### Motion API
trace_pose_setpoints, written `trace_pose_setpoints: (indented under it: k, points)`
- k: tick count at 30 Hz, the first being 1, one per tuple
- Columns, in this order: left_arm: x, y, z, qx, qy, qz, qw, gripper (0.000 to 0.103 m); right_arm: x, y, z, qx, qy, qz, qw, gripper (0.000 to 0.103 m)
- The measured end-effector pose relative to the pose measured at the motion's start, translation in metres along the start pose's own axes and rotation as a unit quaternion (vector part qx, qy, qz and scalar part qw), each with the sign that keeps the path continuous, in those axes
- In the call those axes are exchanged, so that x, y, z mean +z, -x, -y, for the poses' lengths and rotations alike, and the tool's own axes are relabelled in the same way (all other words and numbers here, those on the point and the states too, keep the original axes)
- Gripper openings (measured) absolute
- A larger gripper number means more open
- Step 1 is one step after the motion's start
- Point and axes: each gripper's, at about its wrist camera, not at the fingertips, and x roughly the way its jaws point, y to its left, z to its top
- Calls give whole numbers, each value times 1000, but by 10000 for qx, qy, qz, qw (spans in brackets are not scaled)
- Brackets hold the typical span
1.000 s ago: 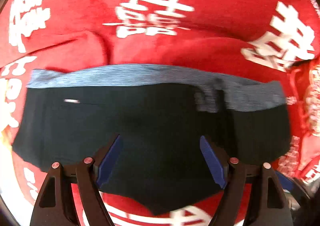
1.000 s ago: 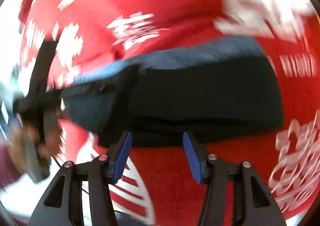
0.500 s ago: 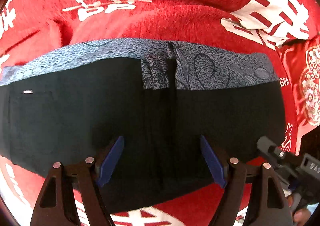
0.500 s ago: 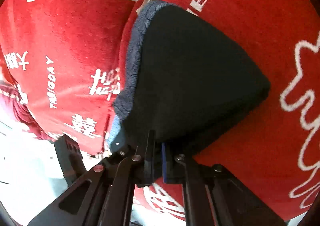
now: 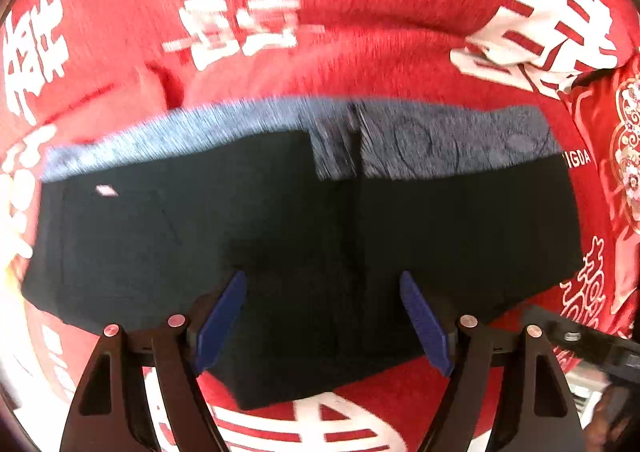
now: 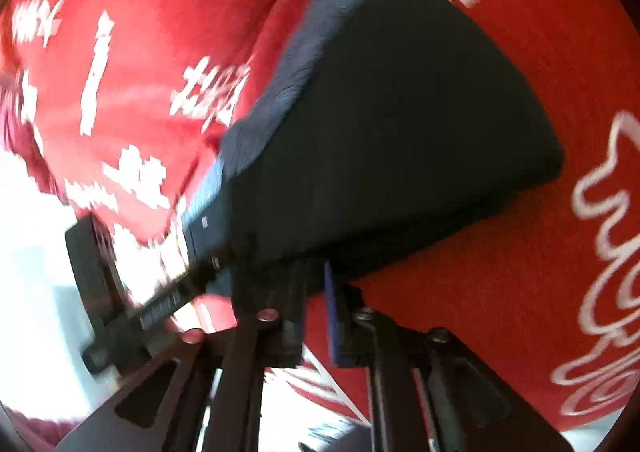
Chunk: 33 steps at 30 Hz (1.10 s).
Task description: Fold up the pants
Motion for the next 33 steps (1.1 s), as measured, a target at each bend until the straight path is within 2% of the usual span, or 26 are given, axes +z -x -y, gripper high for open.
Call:
trace_pose_setpoints:
  k: [3, 4, 6, 9, 13, 15, 18, 19, 21, 22, 25, 26, 28, 31, 33]
  points:
    - [17, 12, 3, 21, -108, 239, 9997, 81, 9, 42, -13, -314, 710, 711, 9944, 31]
    - [24, 12, 4, -23, -95, 260, 9996, 81, 17, 53, -11, -407, 740, 921, 9922, 38]
    - [39, 9, 11, -115, -15, 286, 9995, 81, 40, 67, 2, -505, 543, 1181, 9902, 44]
    - [57, -2, 30, -201, -2, 406, 9990, 81, 77, 65, 22, -610, 394, 1149, 9907, 44]
    - [67, -24, 50, -277, -60, 397, 9988, 81, 109, 38, 39, -380, 234, 797, 9958, 44]
    - [69, -38, 53, -181, -75, 311, 9993, 81, 114, 27, 49, -359, 167, 648, 9971, 41]
    - [67, -51, 44, -175, 37, 177, 9997, 81, 116, 21, 67, 8, -243, 496, 9985, 34]
    - [66, -51, 39, -208, 93, 175, 9996, 81, 114, 22, 67, 77, -286, 478, 9984, 32]
    - [61, -51, 33, -43, 44, 132, 9999, 82, 110, 25, 56, 94, -137, 451, 9988, 32]
    - [58, -53, 29, -24, 78, 68, 9999, 88, 108, 26, 52, 73, -68, 447, 9990, 31]
    - [47, -60, 12, -279, 435, -81, 9986, 94, 108, 23, 44, -237, 104, 428, 9988, 31]
    - [45, -59, 12, -270, 374, -28, 9989, 94, 109, 18, 41, -637, 265, 424, 9967, 32]
    - [42, -59, 19, -30, 144, 50, 9999, 99, 109, 10, 35, -1176, 504, 444, 9908, 49]
    - [39, -56, 16, -5, 173, 39, 9998, 101, 103, 11, 26, -1425, 551, 610, 9864, 56]
    - [36, -53, 10, 2, 269, 0, 9996, 101, 97, 12, 18, -1642, 613, 545, 9830, 60]
